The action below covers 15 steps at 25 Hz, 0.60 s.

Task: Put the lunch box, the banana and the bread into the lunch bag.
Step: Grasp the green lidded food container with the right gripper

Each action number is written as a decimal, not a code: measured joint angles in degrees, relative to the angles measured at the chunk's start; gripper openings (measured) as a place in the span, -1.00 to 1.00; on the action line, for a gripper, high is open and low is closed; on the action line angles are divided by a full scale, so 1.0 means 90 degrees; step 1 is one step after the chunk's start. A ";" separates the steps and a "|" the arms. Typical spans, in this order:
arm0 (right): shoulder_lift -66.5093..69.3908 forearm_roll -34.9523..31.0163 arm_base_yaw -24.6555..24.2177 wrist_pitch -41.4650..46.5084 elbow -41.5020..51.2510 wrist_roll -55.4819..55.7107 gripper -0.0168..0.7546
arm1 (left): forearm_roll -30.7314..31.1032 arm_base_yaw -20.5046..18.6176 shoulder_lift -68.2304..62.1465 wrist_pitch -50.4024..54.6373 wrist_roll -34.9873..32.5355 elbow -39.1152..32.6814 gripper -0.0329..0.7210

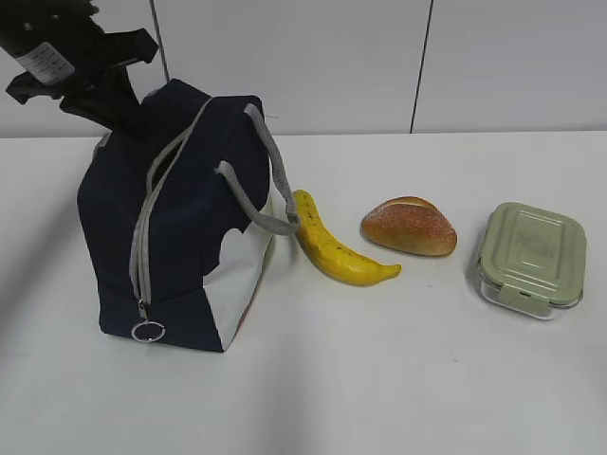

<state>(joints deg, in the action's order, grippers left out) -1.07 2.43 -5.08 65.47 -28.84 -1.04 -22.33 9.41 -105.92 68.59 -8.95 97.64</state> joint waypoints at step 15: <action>0.0440 -0.0012 0.0000 -0.0221 -0.0551 0.0000 0.09 | -0.0026 0.0000 -0.0002 0.0043 0.0000 0.0000 -0.92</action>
<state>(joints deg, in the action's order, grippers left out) 2.89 2.32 -5.08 63.48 -33.79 -1.04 -22.56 9.41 -105.94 68.98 -8.95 97.64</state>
